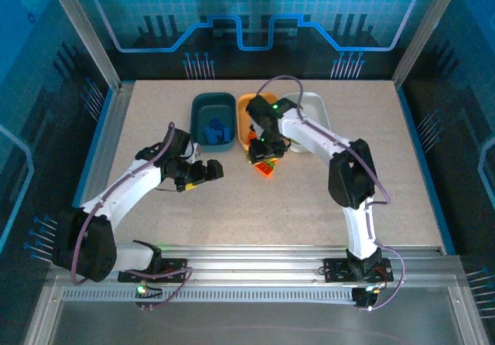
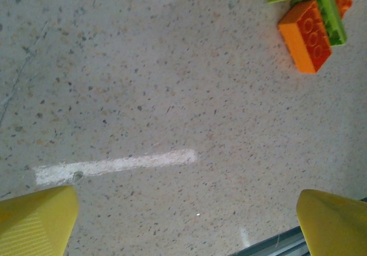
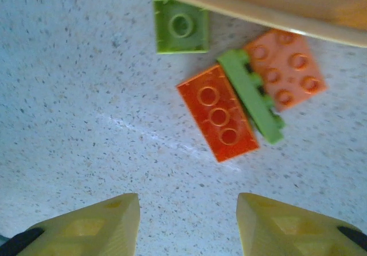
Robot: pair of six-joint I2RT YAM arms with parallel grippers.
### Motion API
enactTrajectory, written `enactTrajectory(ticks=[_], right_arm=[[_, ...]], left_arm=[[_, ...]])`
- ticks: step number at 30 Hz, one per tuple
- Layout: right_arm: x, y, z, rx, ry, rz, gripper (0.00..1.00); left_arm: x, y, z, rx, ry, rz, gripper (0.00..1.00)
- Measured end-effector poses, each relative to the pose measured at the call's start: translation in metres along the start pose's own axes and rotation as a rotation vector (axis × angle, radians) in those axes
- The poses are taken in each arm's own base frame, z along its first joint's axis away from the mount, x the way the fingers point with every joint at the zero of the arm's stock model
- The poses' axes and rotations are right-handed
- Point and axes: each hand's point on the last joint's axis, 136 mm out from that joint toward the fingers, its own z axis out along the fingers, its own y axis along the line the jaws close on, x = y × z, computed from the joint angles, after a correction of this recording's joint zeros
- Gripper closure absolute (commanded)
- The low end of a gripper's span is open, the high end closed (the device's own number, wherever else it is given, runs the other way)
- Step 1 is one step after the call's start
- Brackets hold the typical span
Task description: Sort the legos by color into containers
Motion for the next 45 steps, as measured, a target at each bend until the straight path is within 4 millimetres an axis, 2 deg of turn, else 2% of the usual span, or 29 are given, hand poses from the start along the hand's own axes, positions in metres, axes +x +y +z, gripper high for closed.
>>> enactTrajectory(ticks=[2,6,9,17,28,34,42,45], right_arm=[[0.0,0.004,0.012,0.02,0.021,-0.035,0.51],[-0.015,0.001,0.036,0.059,0.039,-0.066,0.5],[-0.023,-0.002,0.046,0.087,0.046,-0.084,0.5],[-0.033,-0.011,0.054,0.156,0.051,-0.117,0.5],[-0.022,-0.021,0.062,0.2,0.085,-0.127,0.5],[0.003,-0.014,0.062,0.184,0.115,-0.134,0.52],[0.061,0.016,0.077,0.15,0.211,-0.153,0.5],[0.071,0.017,0.075,0.142,0.226,-0.138,0.51]], left_arm=[[-0.003,-0.003,-0.002,0.005,-0.009,0.004,0.01],[-0.004,-0.002,-0.003,0.005,-0.012,0.001,0.01],[-0.006,-0.001,-0.005,0.005,-0.017,-0.005,0.01],[-0.008,0.005,-0.015,0.008,-0.049,-0.026,0.01],[-0.007,0.01,-0.015,0.001,-0.045,-0.039,0.01],[-0.004,0.013,-0.012,-0.003,-0.036,-0.046,0.01],[-0.002,0.015,-0.011,0.005,-0.03,-0.055,0.01],[-0.001,0.016,-0.011,0.009,-0.03,-0.056,0.01]])
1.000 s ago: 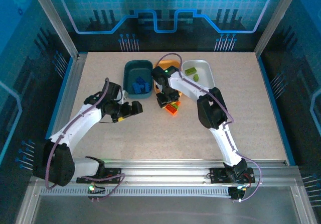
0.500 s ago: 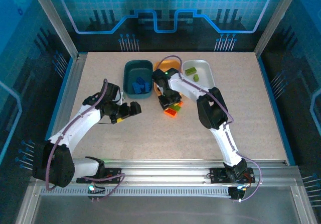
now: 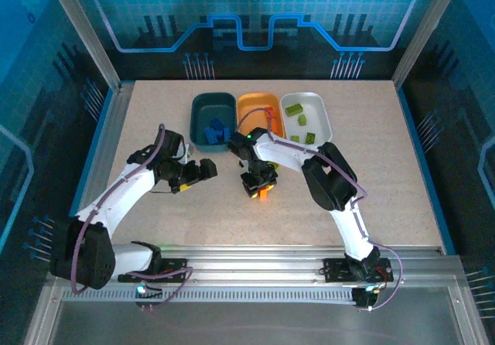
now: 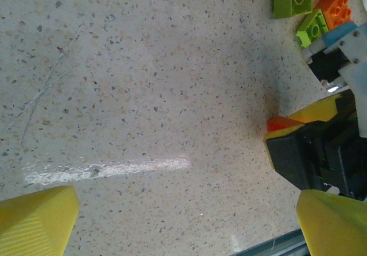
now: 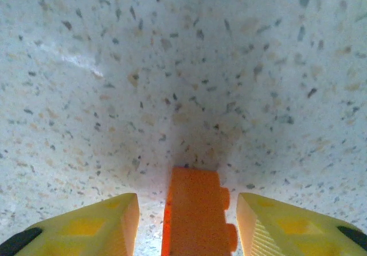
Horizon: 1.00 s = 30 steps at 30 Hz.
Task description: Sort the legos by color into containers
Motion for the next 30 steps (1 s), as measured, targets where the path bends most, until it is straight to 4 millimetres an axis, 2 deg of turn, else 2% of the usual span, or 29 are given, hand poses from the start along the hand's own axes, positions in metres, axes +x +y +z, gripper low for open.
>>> enactTrajectory(ticks=[3,7,10,15,17,20,26,28,30], right_arm=[[0.001,-0.001,-0.003,-0.013,-0.01,0.019,0.55],[0.004,0.001,-0.001,-0.03,-0.012,0.057,0.78],[0.004,0.002,-0.003,-0.033,-0.018,0.081,0.9],[-0.002,0.002,-0.015,-0.042,-0.039,0.091,0.91],[-0.011,0.0,-0.031,-0.067,-0.077,0.112,0.91],[-0.037,-0.013,-0.068,-0.137,-0.177,0.182,0.9],[-0.101,-0.067,-0.151,-0.239,-0.424,0.342,0.88],[-0.12,-0.08,-0.164,-0.249,-0.474,0.37,0.87],[-0.137,-0.086,-0.165,-0.254,-0.496,0.383,0.85]], left_arm=[[-0.001,0.0,0.0,0.003,-0.001,-0.004,0.01],[-0.001,0.0,-0.001,0.008,-0.001,-0.007,0.01],[-0.002,0.0,-0.002,0.01,-0.005,-0.006,0.01],[-0.002,0.002,-0.005,0.016,-0.011,-0.012,0.01],[-0.002,0.004,-0.006,0.015,-0.013,-0.015,0.01],[-0.002,0.003,-0.008,0.02,-0.019,-0.016,0.01],[-0.001,0.001,-0.013,0.031,-0.031,-0.009,0.01],[0.0,0.001,-0.015,0.031,-0.032,-0.009,0.01],[0.001,0.001,-0.015,0.03,-0.029,-0.01,0.01]])
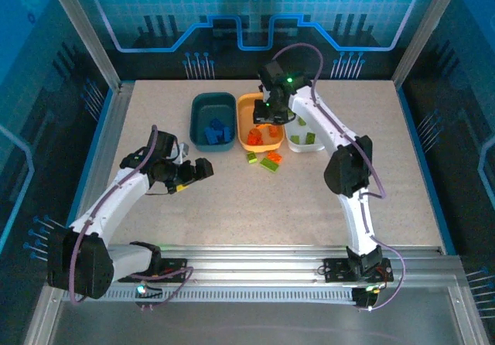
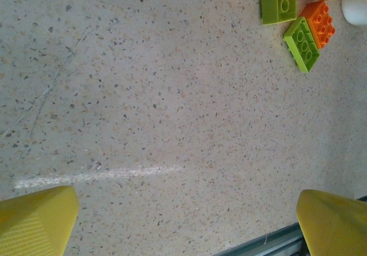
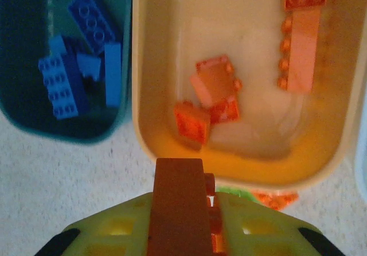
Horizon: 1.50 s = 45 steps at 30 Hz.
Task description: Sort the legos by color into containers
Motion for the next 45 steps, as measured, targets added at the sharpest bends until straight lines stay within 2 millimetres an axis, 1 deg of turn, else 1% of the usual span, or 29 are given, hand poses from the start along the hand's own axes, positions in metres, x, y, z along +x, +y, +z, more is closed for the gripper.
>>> enactTrajectory(ticks=[2,3,5,7,8,9,10,12,13,17,19,22,25,26,27,28,29,31,33,35,36,38,45], right_arm=[[-0.009,-0.001,0.015,0.003,0.003,0.01,0.83],[-0.011,-0.004,0.026,0.009,0.014,0.018,0.81],[-0.01,-0.012,0.05,0.027,0.049,0.033,0.78],[-0.006,-0.019,0.067,0.04,0.081,0.049,0.72],[-0.004,-0.023,0.074,0.044,0.096,0.06,0.67],[-0.004,-0.026,0.079,0.046,0.108,0.073,0.61],[-0.003,-0.028,0.081,0.047,0.113,0.075,0.58],[-0.006,-0.031,0.08,0.044,0.112,0.093,0.5],[-0.008,-0.031,0.077,0.041,0.107,0.092,0.48],[-0.015,-0.03,0.064,0.027,0.08,0.08,0.44],[-0.016,-0.028,0.053,0.024,0.065,0.069,0.44],[-0.013,-0.025,0.027,0.028,0.039,0.041,0.44],[0.001,-0.021,-0.008,0.045,0.019,-0.02,0.44],[0.009,-0.02,-0.018,0.056,0.018,-0.049,0.44],[0.02,-0.019,-0.026,0.072,0.024,-0.083,0.44],[0.032,-0.018,-0.03,0.085,0.034,-0.113,0.44],[0.047,-0.017,-0.032,0.103,0.053,-0.15,0.43],[0.082,-0.018,-0.027,0.143,0.114,-0.224,0.43],[0.117,-0.02,-0.012,0.182,0.195,-0.293,0.43],[0.143,-0.024,0.005,0.218,0.265,-0.346,0.42],[0.153,-0.027,0.013,0.237,0.293,-0.37,0.42],[0.161,-0.03,0.025,0.265,0.326,-0.399,0.42],[0.155,-0.038,0.054,0.318,0.328,-0.441,0.42]], left_arm=[[0.001,0.001,0.0,-0.003,0.005,-0.003,0.01],[0.002,0.001,-0.001,-0.004,0.006,-0.003,0.01],[0.003,0.0,-0.003,-0.003,0.004,-0.002,0.01],[0.003,-0.001,-0.005,0.002,-0.003,0.001,0.01],[0.003,-0.001,-0.007,0.003,-0.007,0.002,0.01],[0.004,-0.002,-0.008,0.005,-0.01,0.002,0.01],[0.004,-0.002,-0.008,0.006,-0.011,0.002,0.01],[0.004,-0.002,-0.009,0.007,-0.013,0.003,0.01],[0.004,-0.002,-0.009,0.007,-0.013,0.002,0.01],[0.003,-0.002,-0.009,0.007,-0.013,-0.002,0.01],[0.003,-0.002,-0.008,0.006,-0.011,-0.005,0.01],[0.002,-0.001,-0.004,0.002,-0.004,-0.009,0.01],[0.001,0.0,-0.002,0.0,-0.001,-0.011,0.01],[0.001,0.0,-0.002,0.0,0.0,-0.011,0.01],[0.001,0.0,-0.002,0.0,0.0,-0.011,0.01],[0.001,0.0,-0.001,0.001,0.0,-0.011,0.01],[0.001,-0.001,-0.001,0.004,-0.001,-0.01,0.01],[0.0,-0.002,-0.001,0.011,-0.003,-0.007,0.01],[-0.001,-0.003,-0.001,0.017,-0.006,-0.005,0.01],[-0.002,-0.004,0.0,0.021,-0.004,-0.004,0.01],[-0.002,-0.004,0.0,0.022,-0.002,-0.004,0.01],[-0.001,-0.004,0.001,0.021,0.001,-0.006,0.01],[0.0,-0.004,0.001,0.021,0.008,-0.005,0.01]])
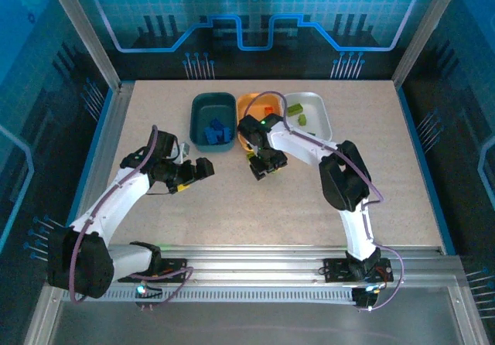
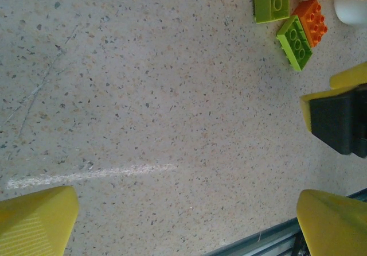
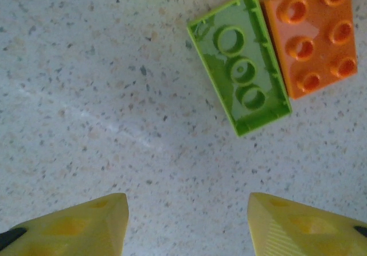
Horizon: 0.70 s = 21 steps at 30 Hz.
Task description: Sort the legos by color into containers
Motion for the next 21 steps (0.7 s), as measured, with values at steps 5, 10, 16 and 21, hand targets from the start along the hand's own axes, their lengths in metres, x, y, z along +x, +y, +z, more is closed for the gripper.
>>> enactTrajectory(ticks=[5,10,16,21], right_arm=[[-0.013,0.002,0.014,0.015,-0.001,-0.016,0.42],[-0.024,0.003,0.024,0.027,0.0,-0.03,0.42],[-0.023,0.004,0.027,0.025,0.009,-0.031,0.46],[-0.011,0.012,0.033,0.002,0.038,-0.035,0.49]], left_arm=[[0.004,0.002,0.0,-0.009,0.014,-0.003,0.01],[0.005,0.003,0.0,-0.013,0.021,-0.001,0.01],[0.006,0.004,0.0,-0.015,0.024,0.01,0.01],[0.006,0.004,0.0,-0.014,0.023,0.011,0.01]])
